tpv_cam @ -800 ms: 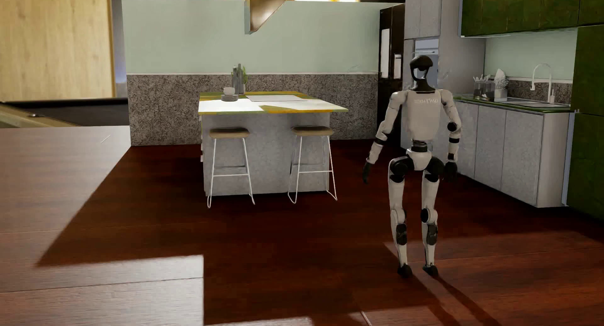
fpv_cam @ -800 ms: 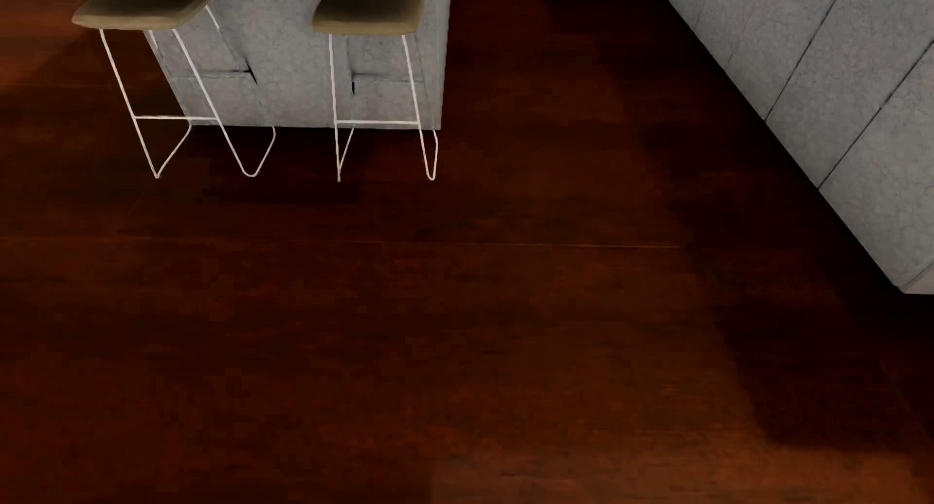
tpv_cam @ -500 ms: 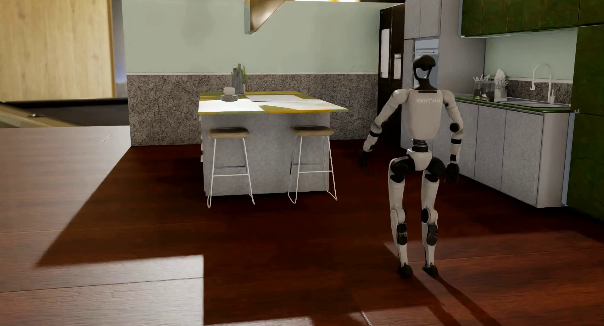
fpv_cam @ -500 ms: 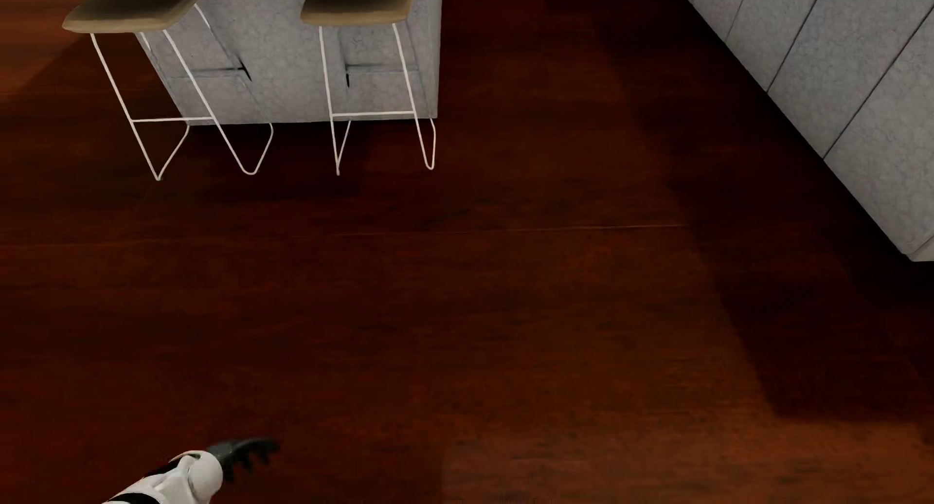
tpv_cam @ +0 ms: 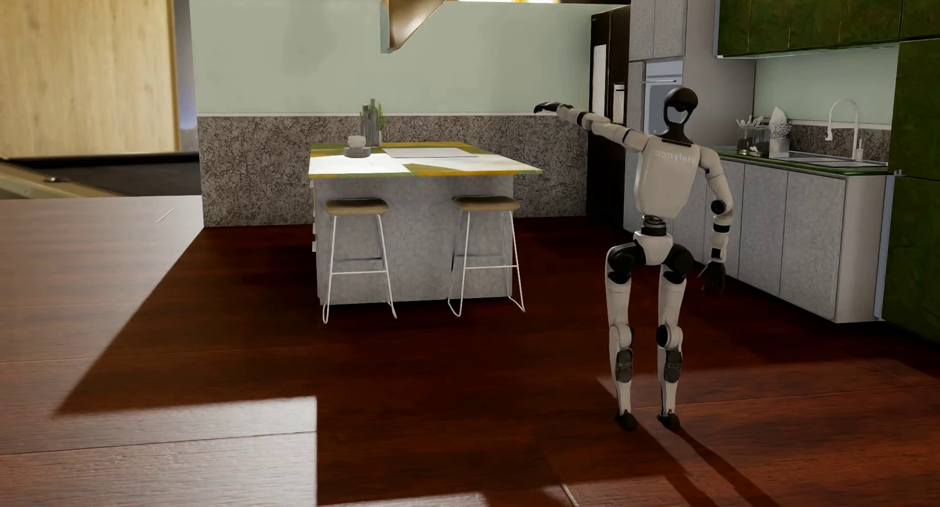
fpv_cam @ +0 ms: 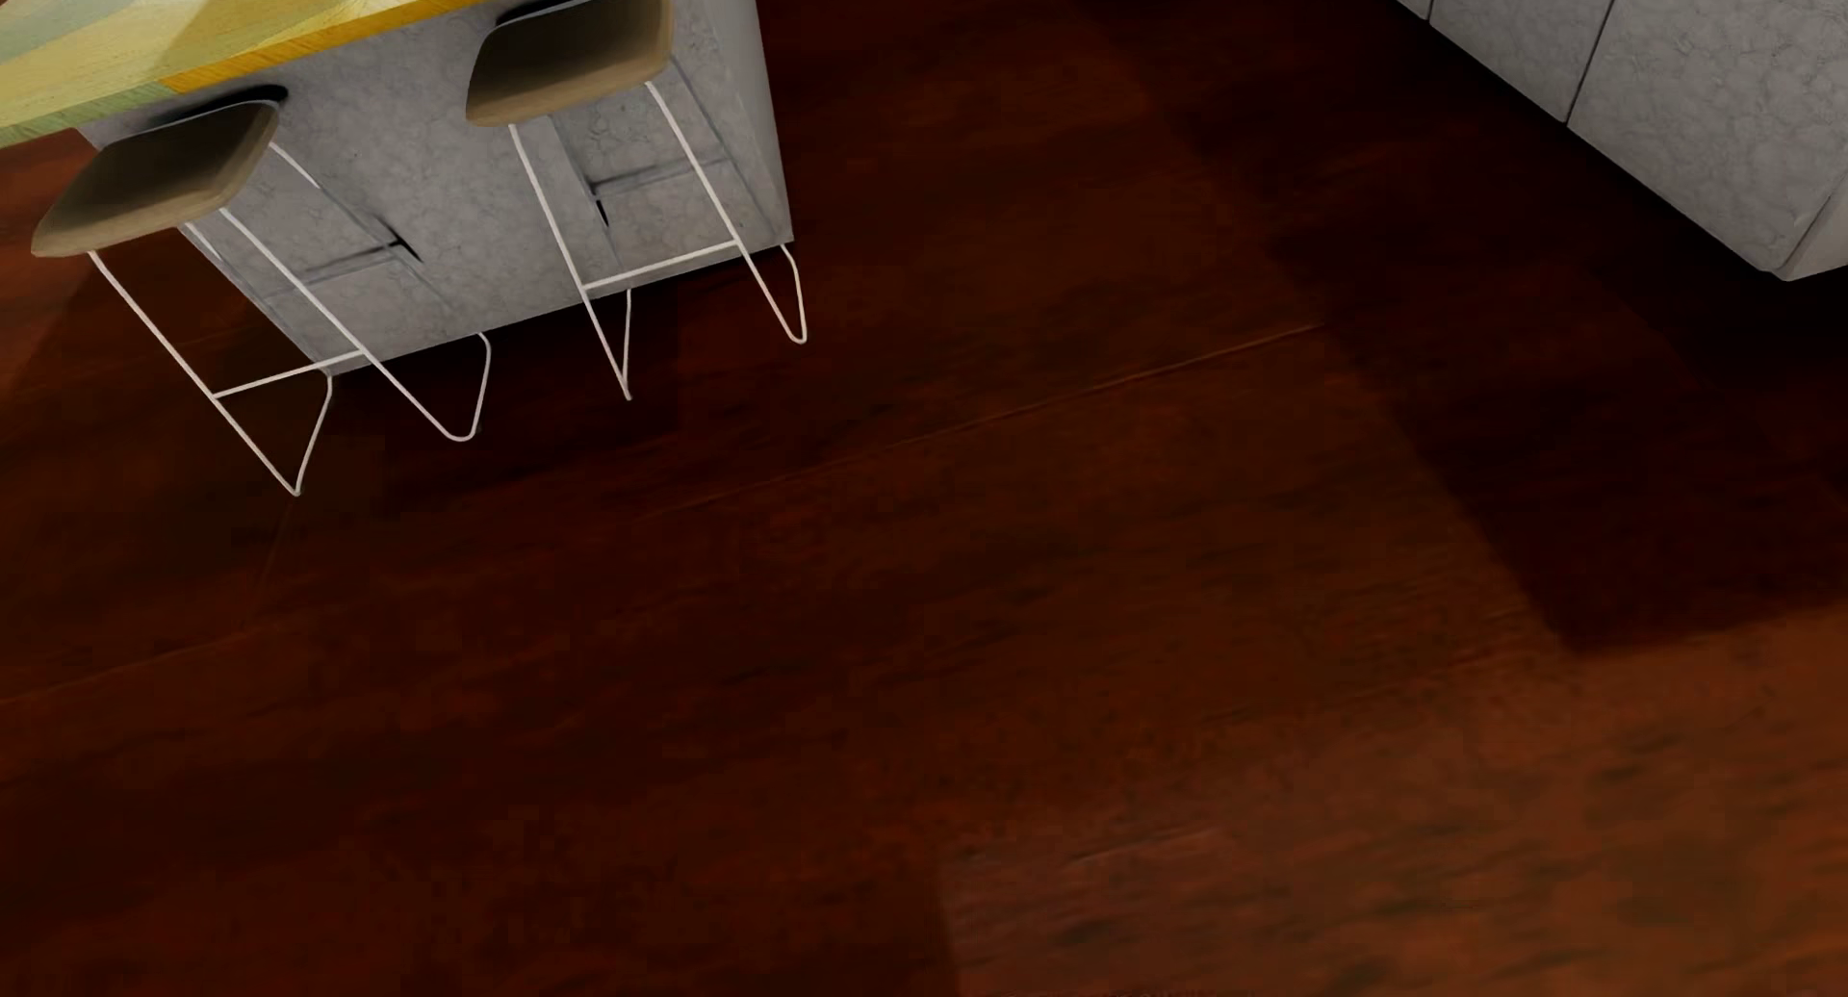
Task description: Reach
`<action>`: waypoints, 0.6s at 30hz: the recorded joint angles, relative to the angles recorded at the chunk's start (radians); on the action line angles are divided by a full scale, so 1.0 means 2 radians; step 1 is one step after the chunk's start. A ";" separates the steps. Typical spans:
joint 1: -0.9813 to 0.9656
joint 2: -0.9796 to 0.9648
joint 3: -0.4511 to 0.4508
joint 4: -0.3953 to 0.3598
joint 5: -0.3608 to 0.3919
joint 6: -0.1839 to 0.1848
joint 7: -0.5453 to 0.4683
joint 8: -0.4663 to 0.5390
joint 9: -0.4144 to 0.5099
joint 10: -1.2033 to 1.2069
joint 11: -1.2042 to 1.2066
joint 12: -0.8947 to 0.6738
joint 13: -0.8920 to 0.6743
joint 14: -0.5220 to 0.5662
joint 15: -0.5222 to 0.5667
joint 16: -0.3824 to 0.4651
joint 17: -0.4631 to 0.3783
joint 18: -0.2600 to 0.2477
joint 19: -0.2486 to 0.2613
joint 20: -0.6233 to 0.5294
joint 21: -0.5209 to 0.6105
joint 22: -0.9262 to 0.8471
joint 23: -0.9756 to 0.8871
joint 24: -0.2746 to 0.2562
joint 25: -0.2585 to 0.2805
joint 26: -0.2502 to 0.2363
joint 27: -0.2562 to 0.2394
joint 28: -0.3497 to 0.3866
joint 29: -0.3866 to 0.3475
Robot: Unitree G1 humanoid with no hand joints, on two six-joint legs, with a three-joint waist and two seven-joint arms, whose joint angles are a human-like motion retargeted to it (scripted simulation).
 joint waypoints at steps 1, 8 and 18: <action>0.001 0.000 0.000 0.000 -0.001 0.002 0.000 0.000 0.000 -0.001 -0.001 0.016 0.002 0.001 -0.001 0.004 -0.001 0.000 0.000 0.000 -0.002 -0.007 0.000 0.000 0.000 0.000 0.000 0.000 0.000; 0.008 0.001 0.000 0.001 -0.001 0.004 0.000 0.000 -0.005 -0.007 -0.002 0.049 0.019 -0.007 -0.002 0.006 -0.003 0.000 0.000 0.000 -0.010 -0.028 -0.002 0.000 0.000 0.000 0.000 0.000 0.000; 0.009 0.004 -0.001 0.003 0.001 0.003 0.000 0.000 -0.009 -0.007 -0.008 0.052 0.011 -0.007 0.000 0.007 -0.005 0.000 0.000 0.000 -0.016 -0.029 -0.003 0.000 0.000 0.000 0.000 0.000 0.000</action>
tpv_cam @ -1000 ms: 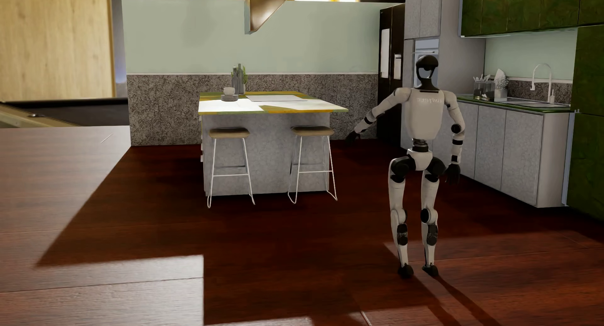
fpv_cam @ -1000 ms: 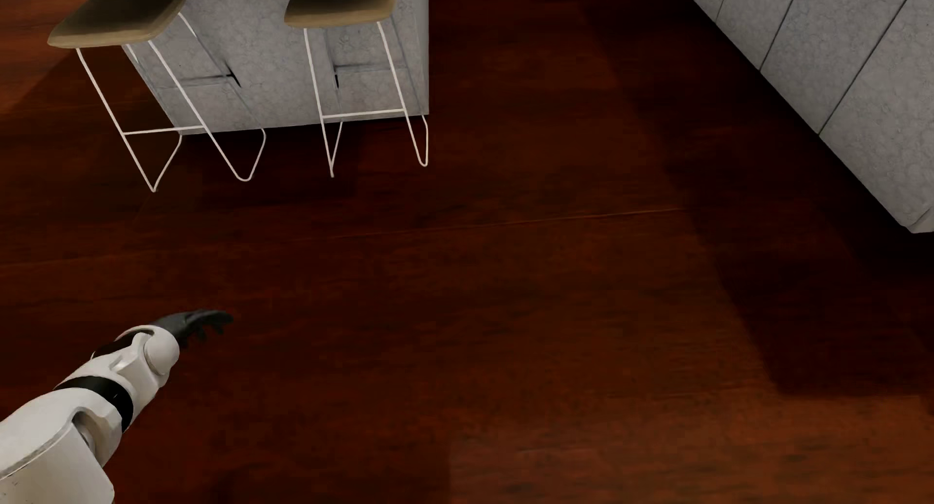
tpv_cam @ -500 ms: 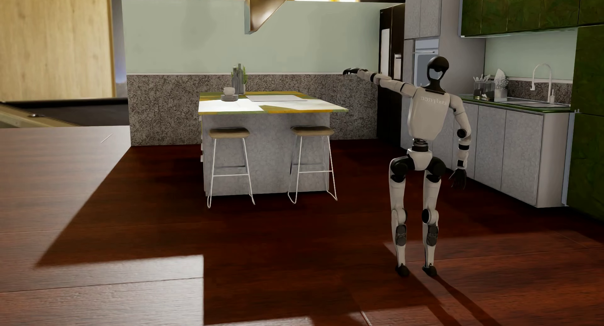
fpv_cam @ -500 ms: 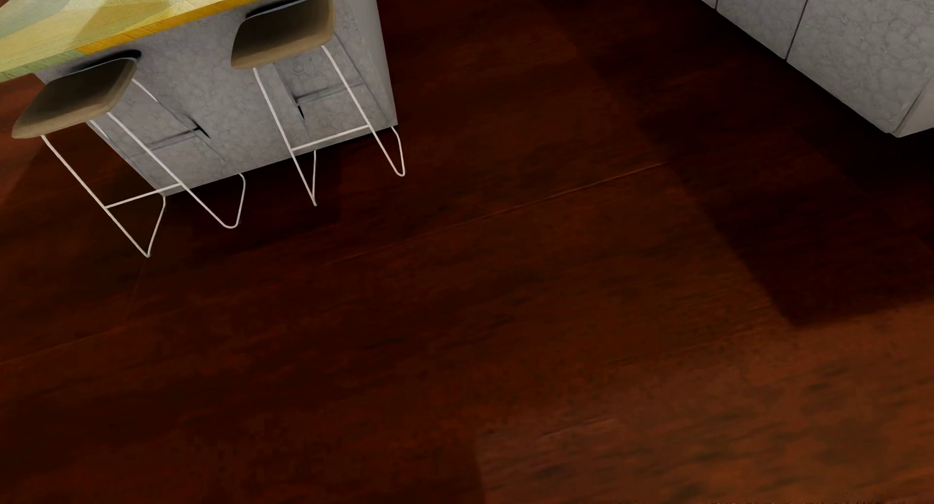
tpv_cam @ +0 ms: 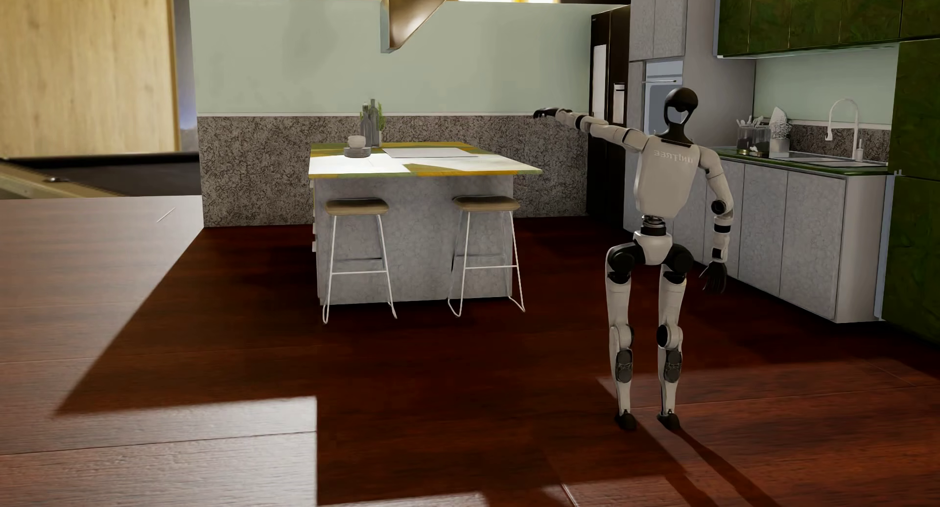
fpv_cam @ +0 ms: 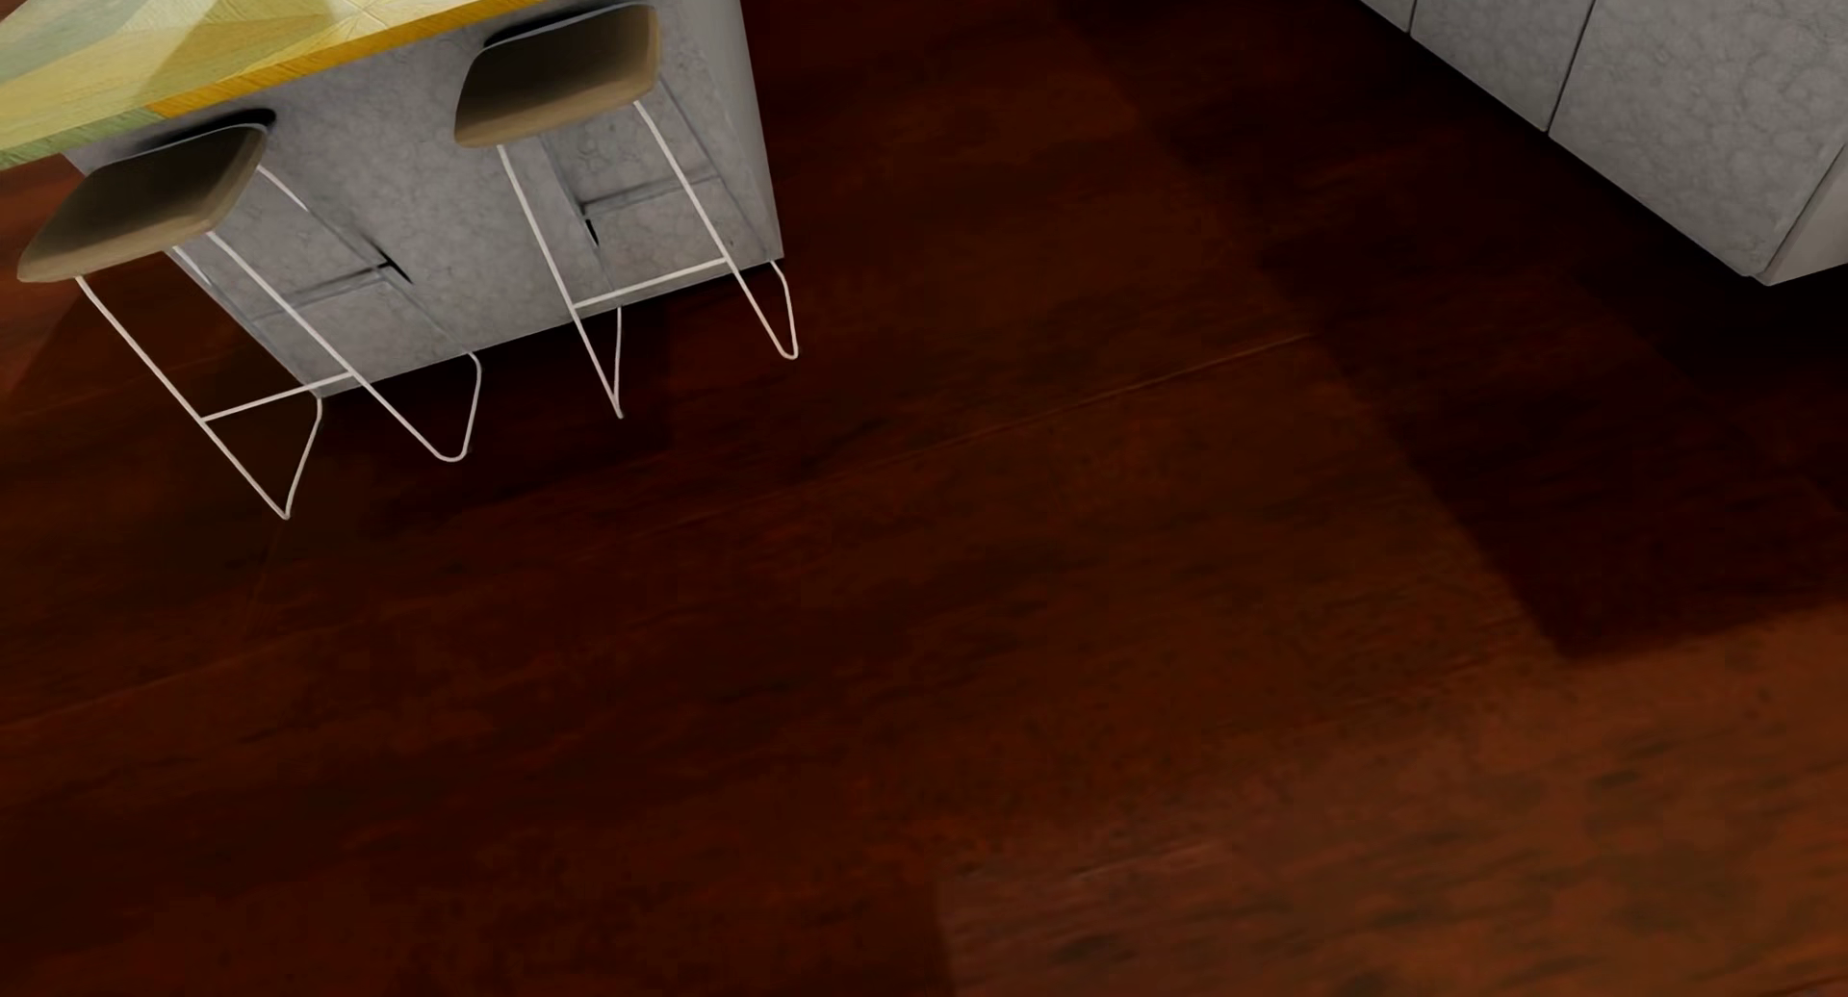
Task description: Reach
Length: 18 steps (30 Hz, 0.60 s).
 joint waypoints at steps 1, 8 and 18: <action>0.001 0.001 0.001 0.000 0.000 0.000 0.000 0.000 0.000 0.000 0.000 -0.001 0.000 -0.001 -0.001 0.000 0.000 0.000 0.000 0.000 0.000 0.000 0.000 0.000 0.000 0.000 0.000 0.000 0.000; 0.004 0.002 -0.003 0.000 0.000 -0.003 0.000 0.000 0.000 0.001 0.008 -0.001 0.007 -0.001 -0.008 0.004 0.000 0.000 0.000 0.000 0.003 -0.002 -0.002 0.000 0.000 0.000 0.000 0.000 0.000; 0.006 0.003 -0.001 0.000 0.001 -0.004 0.000 0.000 -0.002 0.000 0.007 -0.005 0.013 -0.004 -0.009 0.006 -0.001 0.000 0.000 0.000 0.005 -0.002 0.001 0.000 0.000 0.000 0.000 0.000 0.000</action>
